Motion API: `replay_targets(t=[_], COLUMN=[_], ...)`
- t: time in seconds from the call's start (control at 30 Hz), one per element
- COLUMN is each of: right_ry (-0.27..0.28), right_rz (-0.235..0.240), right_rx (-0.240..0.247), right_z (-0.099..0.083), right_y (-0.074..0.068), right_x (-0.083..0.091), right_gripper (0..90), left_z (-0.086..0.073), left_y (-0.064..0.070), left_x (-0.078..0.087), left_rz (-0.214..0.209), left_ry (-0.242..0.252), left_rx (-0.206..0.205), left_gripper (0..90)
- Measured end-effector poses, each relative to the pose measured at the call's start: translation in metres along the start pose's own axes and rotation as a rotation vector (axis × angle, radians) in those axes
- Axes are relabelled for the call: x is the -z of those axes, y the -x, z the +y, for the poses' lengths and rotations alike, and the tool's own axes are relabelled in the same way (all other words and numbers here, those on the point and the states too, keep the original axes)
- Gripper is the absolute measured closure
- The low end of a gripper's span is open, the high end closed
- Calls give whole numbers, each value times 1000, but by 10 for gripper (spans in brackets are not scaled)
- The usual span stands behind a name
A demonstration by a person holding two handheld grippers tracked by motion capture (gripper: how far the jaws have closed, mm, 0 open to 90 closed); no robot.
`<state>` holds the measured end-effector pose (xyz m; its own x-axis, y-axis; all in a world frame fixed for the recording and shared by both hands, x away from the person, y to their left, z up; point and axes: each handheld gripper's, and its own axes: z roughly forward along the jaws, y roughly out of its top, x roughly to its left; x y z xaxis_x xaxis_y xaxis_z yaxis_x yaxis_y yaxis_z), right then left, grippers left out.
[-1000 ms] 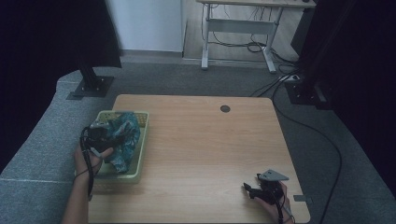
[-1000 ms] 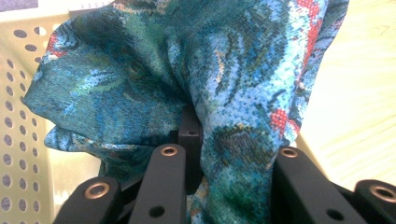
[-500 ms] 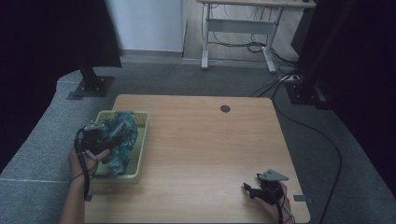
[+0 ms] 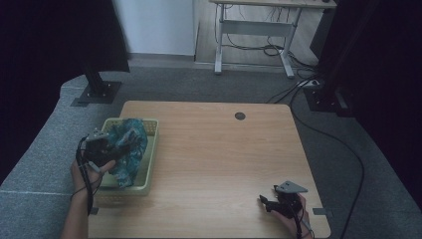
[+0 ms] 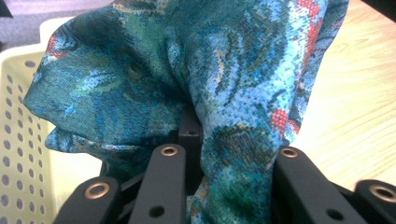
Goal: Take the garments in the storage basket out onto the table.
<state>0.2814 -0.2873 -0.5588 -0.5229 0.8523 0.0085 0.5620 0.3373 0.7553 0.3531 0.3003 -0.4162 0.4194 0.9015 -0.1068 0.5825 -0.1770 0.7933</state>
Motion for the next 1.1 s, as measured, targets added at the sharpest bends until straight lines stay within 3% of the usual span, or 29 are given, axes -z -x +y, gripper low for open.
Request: replay_targets(t=[0.27,0.6,0.97,1.03,1.1], right_ry=[0,0,0,0,0], right_rz=[0,0,0,-1,-1], right_rx=[1,0,1,1,1], right_z=[0,0,0,0,0], right_y=[0,0,0,0,0], right_x=[0,0,0,0,0], right_gripper=[259,259,259,259,259], left_z=[7,11,17,18,20], left_y=[10,14,25,28,33], left_x=[6,13,14,15,16], left_rz=[-12,-15,-35,-55,-54], left_ry=[18,35,52,63,66], left_rx=[-32,-43,-64,-60,-80], left_gripper=[744,744,743,743,743])
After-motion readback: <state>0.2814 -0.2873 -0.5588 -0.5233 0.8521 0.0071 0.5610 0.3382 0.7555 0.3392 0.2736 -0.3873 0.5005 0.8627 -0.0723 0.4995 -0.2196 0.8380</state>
